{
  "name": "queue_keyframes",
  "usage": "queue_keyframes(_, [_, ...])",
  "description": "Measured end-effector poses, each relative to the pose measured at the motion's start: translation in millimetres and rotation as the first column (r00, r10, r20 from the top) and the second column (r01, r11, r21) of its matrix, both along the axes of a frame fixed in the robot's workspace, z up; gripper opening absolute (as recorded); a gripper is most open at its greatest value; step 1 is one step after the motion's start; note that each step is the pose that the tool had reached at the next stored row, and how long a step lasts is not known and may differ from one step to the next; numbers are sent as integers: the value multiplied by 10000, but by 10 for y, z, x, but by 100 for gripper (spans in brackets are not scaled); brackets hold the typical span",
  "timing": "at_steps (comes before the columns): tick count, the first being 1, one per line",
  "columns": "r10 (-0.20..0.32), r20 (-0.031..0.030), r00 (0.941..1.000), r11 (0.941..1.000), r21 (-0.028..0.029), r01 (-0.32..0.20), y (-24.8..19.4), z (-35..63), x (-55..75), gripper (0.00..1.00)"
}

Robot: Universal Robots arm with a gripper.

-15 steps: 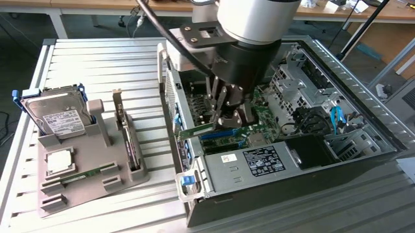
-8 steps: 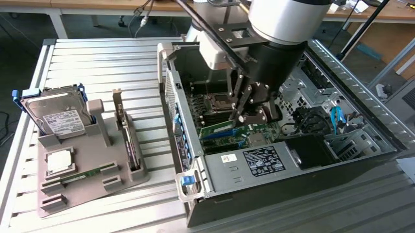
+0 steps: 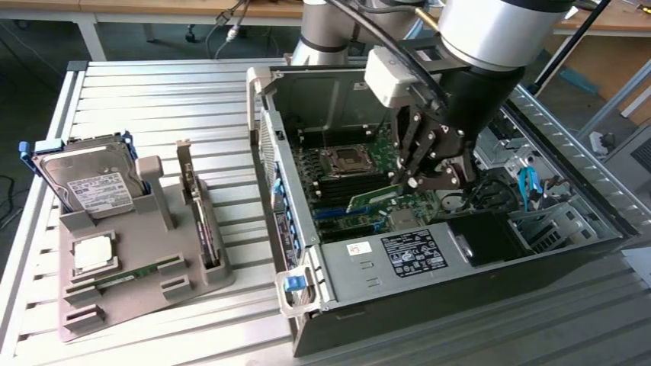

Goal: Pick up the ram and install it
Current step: 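Pick up the ram and move it above insertion slot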

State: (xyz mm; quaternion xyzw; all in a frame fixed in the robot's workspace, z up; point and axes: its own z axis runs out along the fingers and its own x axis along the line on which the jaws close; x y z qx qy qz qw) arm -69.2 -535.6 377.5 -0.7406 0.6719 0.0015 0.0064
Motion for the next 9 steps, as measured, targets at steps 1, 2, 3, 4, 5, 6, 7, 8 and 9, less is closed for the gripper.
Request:
queue_keyframes(1, [0,-1,10000,10000,0,0,0,-1,50,14])
queue_keyframes(2, [-1,-2,10000,10000,1,1,0,-3,98,14])
queue_keyframes(3, [0,-2,10000,10000,2,0,0,-5,140,14])
queue_keyframes(4, [0,-4,10000,10000,1,0,0,-6,185,14])
queue_keyframes(5, [-1,-5,10000,10000,3,1,0,-9,245,14])
queue_keyframes(6, [0,-5,10000,10000,3,0,0,-10,292,14])
queue_keyframes(7, [0,-5,10000,10000,4,0,0,-12,351,14])
queue_keyframes(8, [0,-6,10000,10000,5,0,0,-14,397,14])
queue_keyframes(9, [0,-7,10000,10000,6,0,0,-15,440,14])
